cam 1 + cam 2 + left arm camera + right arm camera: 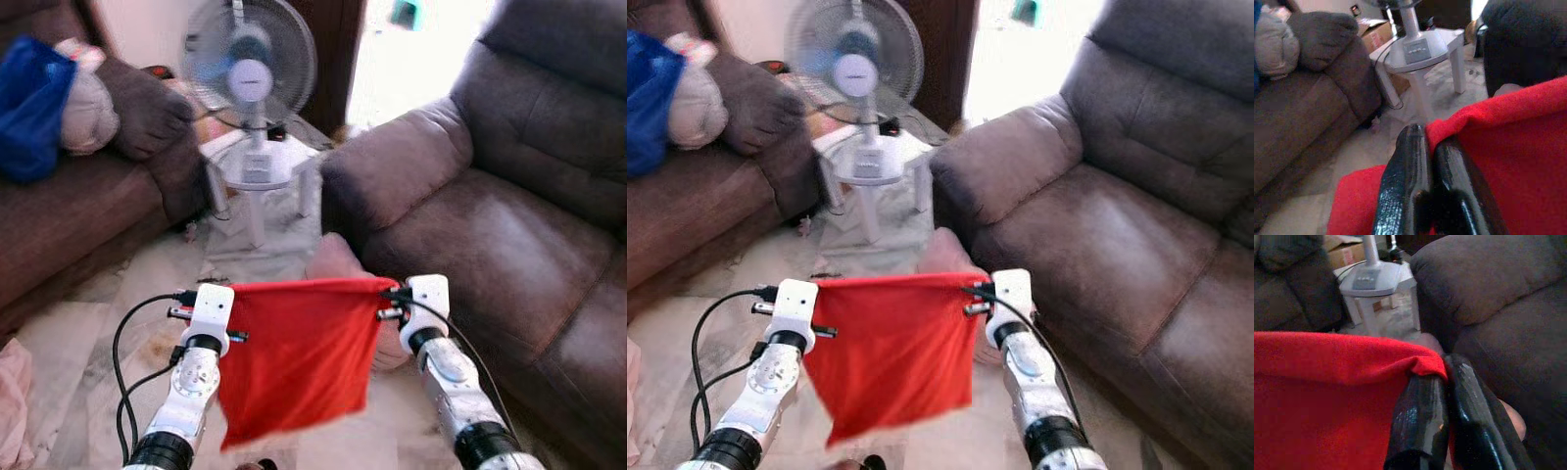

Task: Move the pillow to the sofa from floor

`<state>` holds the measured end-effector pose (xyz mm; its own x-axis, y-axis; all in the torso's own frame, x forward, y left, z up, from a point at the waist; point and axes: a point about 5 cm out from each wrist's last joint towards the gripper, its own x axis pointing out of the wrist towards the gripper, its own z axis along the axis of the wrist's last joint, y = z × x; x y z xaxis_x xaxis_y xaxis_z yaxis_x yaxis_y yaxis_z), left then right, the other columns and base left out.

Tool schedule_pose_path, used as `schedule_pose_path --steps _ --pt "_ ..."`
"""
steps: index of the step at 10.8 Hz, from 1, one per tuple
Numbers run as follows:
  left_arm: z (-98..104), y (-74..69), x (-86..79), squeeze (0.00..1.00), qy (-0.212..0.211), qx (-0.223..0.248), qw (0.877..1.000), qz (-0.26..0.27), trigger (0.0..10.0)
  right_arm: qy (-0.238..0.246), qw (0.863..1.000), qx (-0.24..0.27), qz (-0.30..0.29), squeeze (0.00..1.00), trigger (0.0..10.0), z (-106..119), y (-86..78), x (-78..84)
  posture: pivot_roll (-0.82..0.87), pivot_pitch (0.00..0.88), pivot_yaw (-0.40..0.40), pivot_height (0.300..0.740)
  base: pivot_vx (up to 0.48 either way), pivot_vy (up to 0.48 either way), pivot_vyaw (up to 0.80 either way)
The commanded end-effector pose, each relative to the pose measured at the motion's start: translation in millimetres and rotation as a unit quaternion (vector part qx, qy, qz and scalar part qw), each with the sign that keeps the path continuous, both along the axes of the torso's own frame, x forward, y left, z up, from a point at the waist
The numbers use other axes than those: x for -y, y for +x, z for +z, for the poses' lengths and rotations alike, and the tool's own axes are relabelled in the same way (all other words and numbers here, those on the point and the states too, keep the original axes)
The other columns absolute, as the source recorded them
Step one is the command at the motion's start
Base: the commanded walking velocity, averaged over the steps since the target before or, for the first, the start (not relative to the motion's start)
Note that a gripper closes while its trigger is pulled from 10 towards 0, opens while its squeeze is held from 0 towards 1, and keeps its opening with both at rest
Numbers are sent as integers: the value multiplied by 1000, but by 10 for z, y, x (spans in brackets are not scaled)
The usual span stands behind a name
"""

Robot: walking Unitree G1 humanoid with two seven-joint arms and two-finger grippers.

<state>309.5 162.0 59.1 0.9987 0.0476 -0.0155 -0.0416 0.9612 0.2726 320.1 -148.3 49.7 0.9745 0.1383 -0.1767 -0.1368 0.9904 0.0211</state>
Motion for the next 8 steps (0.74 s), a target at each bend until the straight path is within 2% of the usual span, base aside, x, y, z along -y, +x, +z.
schedule_pose_path --steps 1,4,5,8 --pt "172 73 -49 0 -7 47 999 21 10000 4 999 29 -25 0 10000 105 56 120 -2 112 -31 740 0 0 -800" --pt "192 84 -71 0 2 54 998 30 10000 -4 999 36 -21 0 10000 114 77 82 -5 116 -30 740 0 0 -800" --pt "196 86 -77 0 10 56 998 31 10000 -4 999 36 -23 0 10000 112 78 90 -4 114 -30 740 0 -292 -800" --pt "205 91 -75 0 4 59 998 32 10000 -5 999 38 -27 0 10000 114 85 121 -3 111 -29 740 0 0 -800"
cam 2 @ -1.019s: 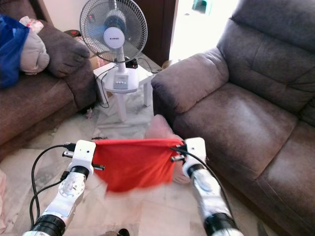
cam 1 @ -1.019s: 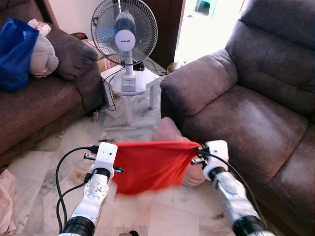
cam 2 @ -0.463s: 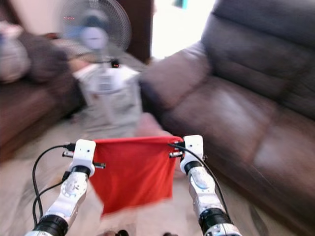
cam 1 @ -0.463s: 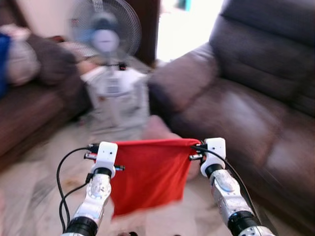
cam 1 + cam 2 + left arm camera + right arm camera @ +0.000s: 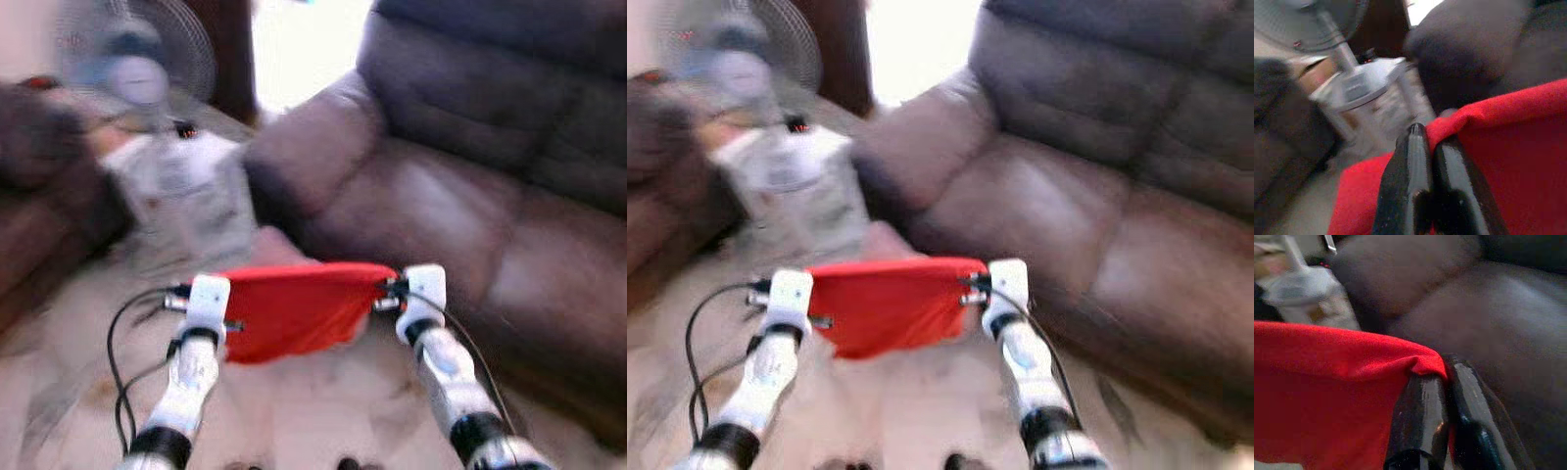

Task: Move the pillow to the sofa from floor

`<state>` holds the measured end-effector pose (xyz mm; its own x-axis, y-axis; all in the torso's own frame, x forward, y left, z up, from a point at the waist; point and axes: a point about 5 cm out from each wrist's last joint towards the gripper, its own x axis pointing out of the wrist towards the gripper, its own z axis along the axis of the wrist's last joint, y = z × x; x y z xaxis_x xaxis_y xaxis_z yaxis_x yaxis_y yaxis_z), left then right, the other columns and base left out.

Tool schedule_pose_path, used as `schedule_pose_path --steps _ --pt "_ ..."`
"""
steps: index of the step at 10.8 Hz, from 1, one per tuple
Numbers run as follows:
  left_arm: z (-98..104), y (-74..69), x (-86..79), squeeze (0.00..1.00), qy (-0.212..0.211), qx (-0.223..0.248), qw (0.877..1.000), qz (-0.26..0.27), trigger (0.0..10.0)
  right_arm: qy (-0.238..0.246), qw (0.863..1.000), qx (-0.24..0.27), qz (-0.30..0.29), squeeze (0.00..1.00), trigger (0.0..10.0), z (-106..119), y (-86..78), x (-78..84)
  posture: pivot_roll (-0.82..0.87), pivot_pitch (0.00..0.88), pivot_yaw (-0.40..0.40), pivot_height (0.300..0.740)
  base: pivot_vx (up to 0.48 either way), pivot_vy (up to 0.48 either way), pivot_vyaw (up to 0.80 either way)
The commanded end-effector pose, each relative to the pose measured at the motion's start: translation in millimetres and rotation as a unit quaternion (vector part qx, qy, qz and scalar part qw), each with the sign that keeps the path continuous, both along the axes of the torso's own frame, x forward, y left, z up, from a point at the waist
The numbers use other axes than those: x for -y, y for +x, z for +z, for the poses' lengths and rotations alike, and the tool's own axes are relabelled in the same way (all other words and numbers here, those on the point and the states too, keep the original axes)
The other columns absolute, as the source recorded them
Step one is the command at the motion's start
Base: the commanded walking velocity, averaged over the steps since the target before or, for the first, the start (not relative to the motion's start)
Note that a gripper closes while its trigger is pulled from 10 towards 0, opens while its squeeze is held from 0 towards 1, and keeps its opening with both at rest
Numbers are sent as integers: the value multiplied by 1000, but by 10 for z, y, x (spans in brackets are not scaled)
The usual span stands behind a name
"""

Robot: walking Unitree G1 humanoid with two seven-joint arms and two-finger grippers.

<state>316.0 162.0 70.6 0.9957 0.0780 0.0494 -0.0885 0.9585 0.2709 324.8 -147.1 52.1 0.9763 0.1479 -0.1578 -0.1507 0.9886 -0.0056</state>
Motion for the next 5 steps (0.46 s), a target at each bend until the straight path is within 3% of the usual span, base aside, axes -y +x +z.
schedule_pose_path --steps 1,3,5 --pt "88 21 -70 0 6 27 999 20 10000 7 999 24 -34 0 10000 75 30 128 2 102 -33 740 0 0 -800" --pt "91 19 -70 0 8 29 999 19 10000 6 999 24 -32 0 10000 59 18 119 5 93 -33 740 0 -319 -800" --pt "89 17 -79 0 8 31 999 18 10000 2 999 24 -30 0 10000 47 10 127 4 80 -32 740 0 0 -800"
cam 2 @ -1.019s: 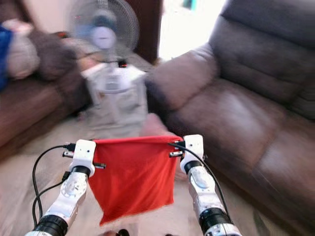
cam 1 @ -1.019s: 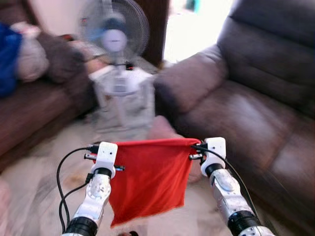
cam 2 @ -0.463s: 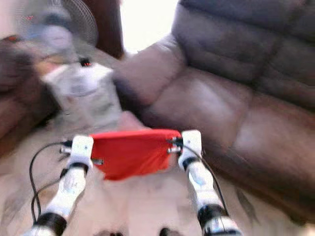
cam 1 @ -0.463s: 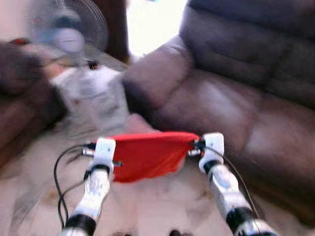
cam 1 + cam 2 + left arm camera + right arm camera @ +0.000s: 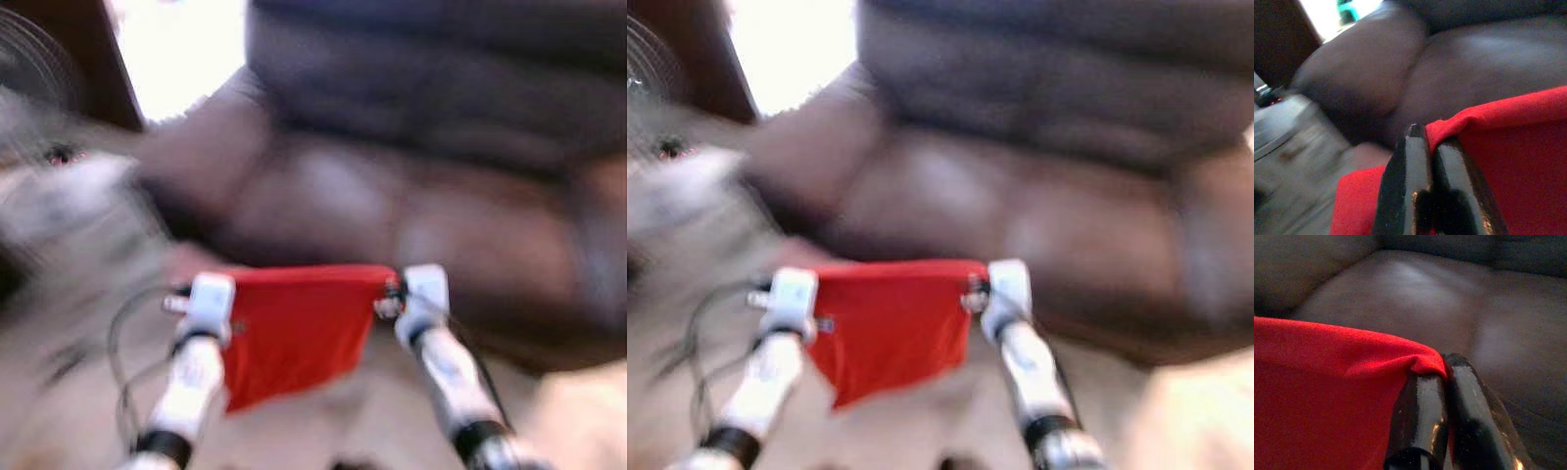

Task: Move the pillow to the sofa from floor

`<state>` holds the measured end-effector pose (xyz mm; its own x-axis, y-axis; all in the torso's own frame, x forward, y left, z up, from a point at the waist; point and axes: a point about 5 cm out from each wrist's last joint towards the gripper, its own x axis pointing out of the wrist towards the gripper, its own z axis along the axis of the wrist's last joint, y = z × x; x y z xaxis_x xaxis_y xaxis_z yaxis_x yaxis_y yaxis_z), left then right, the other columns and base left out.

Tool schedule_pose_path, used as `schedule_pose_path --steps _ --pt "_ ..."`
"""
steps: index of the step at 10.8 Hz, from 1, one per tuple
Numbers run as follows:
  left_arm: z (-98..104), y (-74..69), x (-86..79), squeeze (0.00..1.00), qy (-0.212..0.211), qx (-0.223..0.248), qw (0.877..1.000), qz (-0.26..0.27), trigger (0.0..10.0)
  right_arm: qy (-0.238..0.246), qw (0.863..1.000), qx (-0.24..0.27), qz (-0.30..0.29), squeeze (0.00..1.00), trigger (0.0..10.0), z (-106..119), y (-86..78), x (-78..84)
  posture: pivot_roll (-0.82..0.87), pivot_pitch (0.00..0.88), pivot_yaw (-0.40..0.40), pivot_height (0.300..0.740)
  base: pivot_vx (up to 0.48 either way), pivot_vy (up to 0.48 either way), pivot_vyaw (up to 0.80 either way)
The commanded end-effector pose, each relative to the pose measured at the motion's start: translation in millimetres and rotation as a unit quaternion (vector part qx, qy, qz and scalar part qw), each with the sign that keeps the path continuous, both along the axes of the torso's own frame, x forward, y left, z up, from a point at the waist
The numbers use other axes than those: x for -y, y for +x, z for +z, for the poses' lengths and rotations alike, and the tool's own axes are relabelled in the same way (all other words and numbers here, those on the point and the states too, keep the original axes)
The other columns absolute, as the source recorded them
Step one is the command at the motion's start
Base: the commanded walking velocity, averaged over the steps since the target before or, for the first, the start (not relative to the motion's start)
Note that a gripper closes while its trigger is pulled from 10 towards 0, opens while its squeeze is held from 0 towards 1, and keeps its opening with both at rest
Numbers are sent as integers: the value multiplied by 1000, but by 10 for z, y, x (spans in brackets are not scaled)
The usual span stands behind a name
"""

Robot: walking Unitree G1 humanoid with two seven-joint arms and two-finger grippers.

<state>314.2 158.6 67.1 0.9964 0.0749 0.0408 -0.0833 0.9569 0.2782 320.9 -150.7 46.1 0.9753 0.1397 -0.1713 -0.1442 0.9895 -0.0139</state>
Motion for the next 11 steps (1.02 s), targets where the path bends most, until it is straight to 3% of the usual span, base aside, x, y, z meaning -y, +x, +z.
schedule_pose_path --steps 1,11 --pt "130 41 -109 0 3 37 999 18 10000 6 999 31 -25 0 10000 107 49 79 4 74 -31 740 0 0 -800" --pt "130 41 -109 0 3 37 999 18 10000 6 999 31 -25 0 10000 107 49 79 4 74 -31 740 0 0 -800"
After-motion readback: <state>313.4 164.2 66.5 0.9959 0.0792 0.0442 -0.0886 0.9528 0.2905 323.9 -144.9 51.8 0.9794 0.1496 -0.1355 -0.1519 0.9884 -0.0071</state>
